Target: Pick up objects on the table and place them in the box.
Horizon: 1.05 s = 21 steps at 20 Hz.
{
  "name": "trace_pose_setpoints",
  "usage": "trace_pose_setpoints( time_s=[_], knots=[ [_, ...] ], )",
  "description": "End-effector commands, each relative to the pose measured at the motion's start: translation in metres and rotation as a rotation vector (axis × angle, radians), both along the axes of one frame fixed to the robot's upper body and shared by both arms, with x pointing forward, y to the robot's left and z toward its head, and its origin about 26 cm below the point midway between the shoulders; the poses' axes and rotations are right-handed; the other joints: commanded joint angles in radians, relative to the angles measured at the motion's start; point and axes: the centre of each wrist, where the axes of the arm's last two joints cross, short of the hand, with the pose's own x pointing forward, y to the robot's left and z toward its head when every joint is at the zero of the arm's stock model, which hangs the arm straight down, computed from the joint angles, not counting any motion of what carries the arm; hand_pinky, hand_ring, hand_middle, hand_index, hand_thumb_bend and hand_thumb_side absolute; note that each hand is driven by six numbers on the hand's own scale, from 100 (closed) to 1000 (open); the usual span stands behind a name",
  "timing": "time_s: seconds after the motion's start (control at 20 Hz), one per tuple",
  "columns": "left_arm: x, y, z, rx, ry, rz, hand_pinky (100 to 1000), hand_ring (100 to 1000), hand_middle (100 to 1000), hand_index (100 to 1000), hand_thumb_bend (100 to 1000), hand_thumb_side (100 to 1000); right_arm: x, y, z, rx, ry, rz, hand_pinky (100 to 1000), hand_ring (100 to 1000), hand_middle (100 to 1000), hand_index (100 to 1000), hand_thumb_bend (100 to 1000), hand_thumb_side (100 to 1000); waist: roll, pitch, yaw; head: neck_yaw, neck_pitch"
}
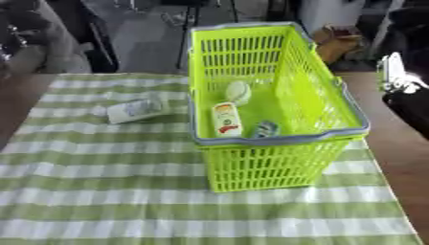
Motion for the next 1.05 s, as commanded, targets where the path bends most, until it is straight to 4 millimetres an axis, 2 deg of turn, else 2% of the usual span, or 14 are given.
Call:
trace_pose_setpoints(
  time_s=[0.05, 0.2, 0.45, 1.05],
  knots=[
    [-0.015, 0.011, 0.007, -0.018, -0.035, 0.08, 728, 799, 845, 770, 283, 854, -0.004, 0.0, 0.009, -0.007, -0.025, 0.015, 582, 582, 639, 780, 162, 599, 0.001, -0.013, 0.01, -0.002, 0.021],
    [-0.017, 0.011, -0.001, -0.043, -0.019, 0.103, 725, 797, 844, 769, 285, 852, -0.003, 0.003, 0.011, -0.004, -0.029, 0.026, 583, 584, 646, 783, 164, 599, -0.003, -0.008, 0.019, 0.0, 0.025],
    [-0.017, 0.007, -0.002, -0.064, -0.021, 0.096, 726, 799, 845, 770, 281, 847, -0.002, 0.008, 0.015, 0.0, -0.035, 0.044, 582, 585, 653, 786, 164, 599, -0.009, -0.001, 0.022, -0.001, 0.028],
    [-0.018, 0.001, -0.003, -0.028, -0.012, 0.064, 728, 799, 840, 763, 260, 829, -0.002, 0.009, 0.014, 0.021, -0.042, 0.042, 581, 585, 656, 788, 169, 599, -0.003, 0.005, -0.004, -0.014, 0.02]
  ],
)
